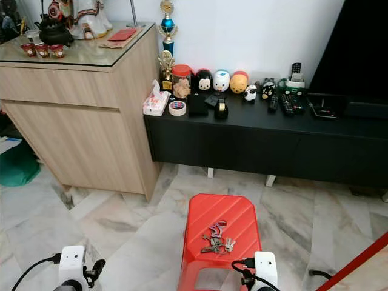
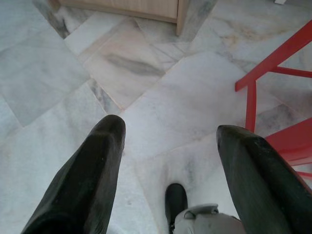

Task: Hang keys on a hook

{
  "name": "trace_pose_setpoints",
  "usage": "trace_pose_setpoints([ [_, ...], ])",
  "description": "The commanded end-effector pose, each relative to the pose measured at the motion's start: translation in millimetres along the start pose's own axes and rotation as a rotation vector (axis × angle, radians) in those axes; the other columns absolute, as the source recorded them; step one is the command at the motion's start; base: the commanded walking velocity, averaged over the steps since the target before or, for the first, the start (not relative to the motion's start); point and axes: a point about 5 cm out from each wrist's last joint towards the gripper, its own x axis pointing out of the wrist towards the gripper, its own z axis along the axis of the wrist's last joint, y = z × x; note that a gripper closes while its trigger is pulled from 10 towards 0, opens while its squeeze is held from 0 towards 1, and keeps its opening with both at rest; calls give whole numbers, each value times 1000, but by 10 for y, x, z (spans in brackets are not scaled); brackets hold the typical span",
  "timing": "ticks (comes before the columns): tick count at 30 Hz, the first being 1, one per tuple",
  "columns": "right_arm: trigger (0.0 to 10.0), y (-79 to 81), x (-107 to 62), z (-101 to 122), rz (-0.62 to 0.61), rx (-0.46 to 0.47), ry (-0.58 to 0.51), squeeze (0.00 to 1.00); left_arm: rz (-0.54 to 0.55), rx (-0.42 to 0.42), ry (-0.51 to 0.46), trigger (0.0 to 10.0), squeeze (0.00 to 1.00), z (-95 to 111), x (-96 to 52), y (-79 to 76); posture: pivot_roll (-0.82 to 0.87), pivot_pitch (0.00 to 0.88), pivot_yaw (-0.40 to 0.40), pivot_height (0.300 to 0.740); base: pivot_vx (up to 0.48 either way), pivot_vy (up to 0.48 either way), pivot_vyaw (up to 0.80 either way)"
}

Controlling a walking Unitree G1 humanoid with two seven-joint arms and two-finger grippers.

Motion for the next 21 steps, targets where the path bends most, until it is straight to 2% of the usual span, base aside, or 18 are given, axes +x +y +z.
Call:
trace_pose_setpoints([
  [1, 10000, -28, -16, -76, -10, 8, 38, 0, -4, 2, 38, 10000, 0, -74, -18, -24, 46, 0, -23, 641, 0, 0, 0],
  [4, 10000, -102, -44, -144, -10, -3, 63, 0, -4, 4, 50, 10000, 0, -91, -20, -32, 46, 0, -23, 622, 0, 0, 0],
  [8, 10000, -252, -101, -254, -37, 16, 96, 0, 6, 8, 62, 10000, 0, -98, -19, -16, 42, 0, -24, 622, 0, 0, 0],
  [14, 10000, -355, -180, -427, -58, 18, 149, 0, 21, -13, 61, 10000, 0, -80, -10, 21, 40, 0, -26, 622, 0, 0, 0],
  [21, 10000, -368, -206, -480, -65, 43, 149, 0, 28, -29, 78, 10000, 0, -95, -13, 52, 41, 0, -29, 622, 0, 0, 0],
])
